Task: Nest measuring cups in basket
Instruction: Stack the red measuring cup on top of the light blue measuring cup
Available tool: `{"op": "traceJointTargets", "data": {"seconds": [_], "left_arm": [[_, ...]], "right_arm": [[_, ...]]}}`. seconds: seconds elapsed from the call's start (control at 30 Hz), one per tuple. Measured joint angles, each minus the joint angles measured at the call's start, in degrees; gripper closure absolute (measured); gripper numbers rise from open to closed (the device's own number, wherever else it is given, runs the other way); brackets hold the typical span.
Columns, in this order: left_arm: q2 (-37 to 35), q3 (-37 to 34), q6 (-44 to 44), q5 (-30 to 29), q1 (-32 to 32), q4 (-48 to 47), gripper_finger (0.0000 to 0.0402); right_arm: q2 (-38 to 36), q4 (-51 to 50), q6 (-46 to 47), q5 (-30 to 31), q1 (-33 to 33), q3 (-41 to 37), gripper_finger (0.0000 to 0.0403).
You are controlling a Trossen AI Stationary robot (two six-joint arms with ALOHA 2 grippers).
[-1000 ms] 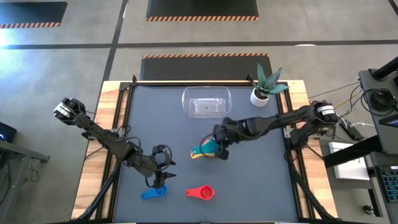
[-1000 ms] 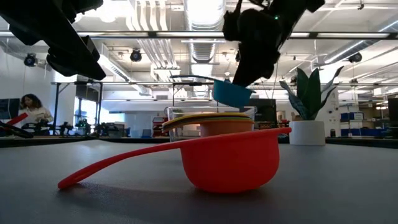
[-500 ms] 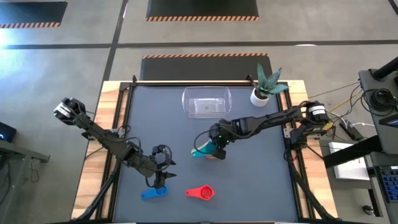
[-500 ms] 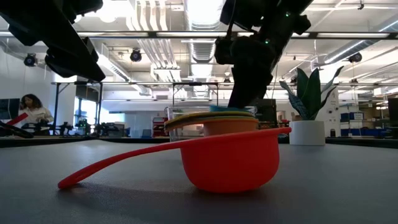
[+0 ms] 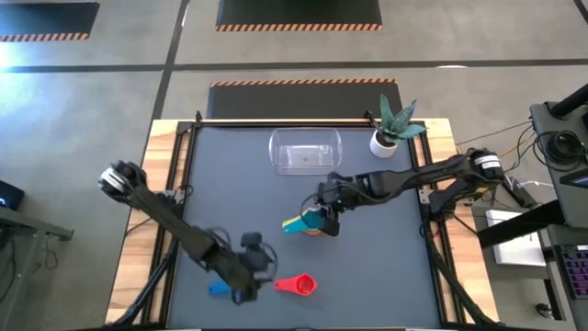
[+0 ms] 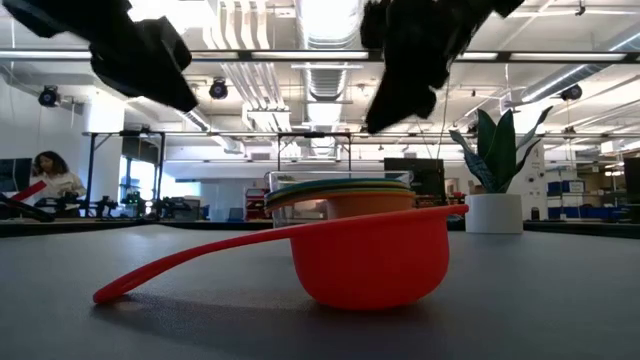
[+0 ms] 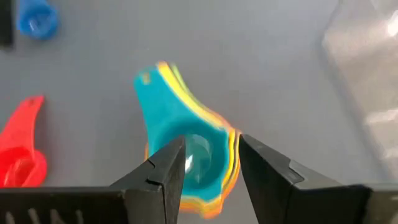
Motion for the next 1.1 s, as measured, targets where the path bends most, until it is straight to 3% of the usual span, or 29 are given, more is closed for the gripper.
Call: {"op": "traceJointTargets", "data": {"seconds": [0.2,0.47,0.57,0.77,1.1], "left_arm": [[13.06,14.82,1.73,0.34,-1.54,-11.93,0.0169],[23.11,25.23,1.46,-1.14,-0.98,-18.65,0.0154],[24.36,26.05,1.45,-1.26,-0.72,-19.78,0.0138],[24.48,24.32,0.22,-1.45,0.32,-18.45,0.011],[24.5,20.79,-0.01,0.12,0.84,-12.29,0.0106]], "right_arm": [[-2.93,3.78,-5.32,11.95,4.88,-0.48,0.0269],[-6.32,3.67,-5.6,12.42,6.97,-0.78,0.028],[-7.31,3.64,-5.32,13.58,7.72,-0.83,0.028],[-9.44,4.73,-5.47,21.9,12.2,-1.57,0.0288],[-9.65,14.83,-5.62,31.11,20.82,-7.69,0.0306]]}}
